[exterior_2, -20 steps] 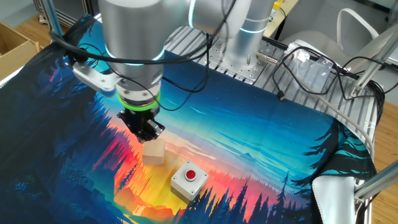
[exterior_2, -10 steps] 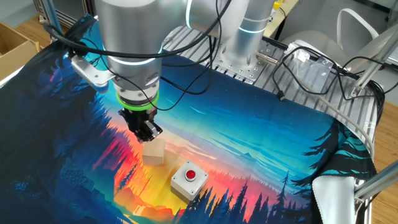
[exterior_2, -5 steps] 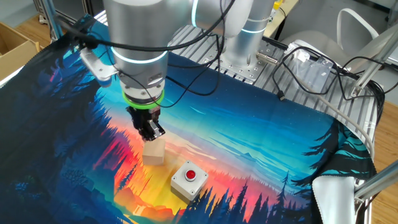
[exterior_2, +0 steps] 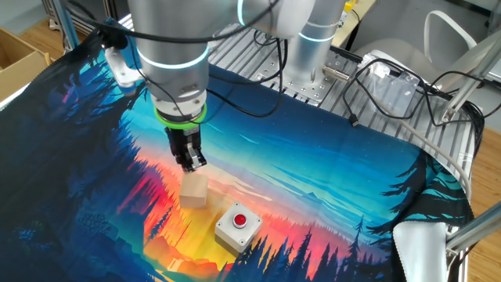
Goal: Pick up one small block
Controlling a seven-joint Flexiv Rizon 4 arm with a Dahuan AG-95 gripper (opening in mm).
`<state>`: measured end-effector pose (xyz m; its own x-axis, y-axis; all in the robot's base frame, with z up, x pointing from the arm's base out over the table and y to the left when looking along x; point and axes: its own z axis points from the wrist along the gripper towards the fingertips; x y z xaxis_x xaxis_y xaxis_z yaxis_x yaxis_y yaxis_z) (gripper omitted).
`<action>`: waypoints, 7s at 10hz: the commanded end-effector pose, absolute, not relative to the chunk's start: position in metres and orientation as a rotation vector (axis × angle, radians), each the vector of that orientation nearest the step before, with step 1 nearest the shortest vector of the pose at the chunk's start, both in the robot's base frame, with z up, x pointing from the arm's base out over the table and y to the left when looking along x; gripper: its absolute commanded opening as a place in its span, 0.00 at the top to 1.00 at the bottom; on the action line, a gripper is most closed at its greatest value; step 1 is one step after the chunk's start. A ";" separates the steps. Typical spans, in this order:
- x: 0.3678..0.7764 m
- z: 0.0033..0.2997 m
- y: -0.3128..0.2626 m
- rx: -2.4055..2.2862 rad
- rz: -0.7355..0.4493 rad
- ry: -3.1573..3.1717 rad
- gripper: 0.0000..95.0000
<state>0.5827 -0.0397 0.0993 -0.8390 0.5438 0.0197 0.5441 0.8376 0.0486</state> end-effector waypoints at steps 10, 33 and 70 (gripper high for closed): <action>0.573 0.092 -0.031 -1.139 -0.107 -2.918 0.00; 0.592 0.043 -0.021 -1.194 -0.104 -2.947 0.00; 0.596 0.044 -0.024 -1.032 -0.065 -2.902 0.00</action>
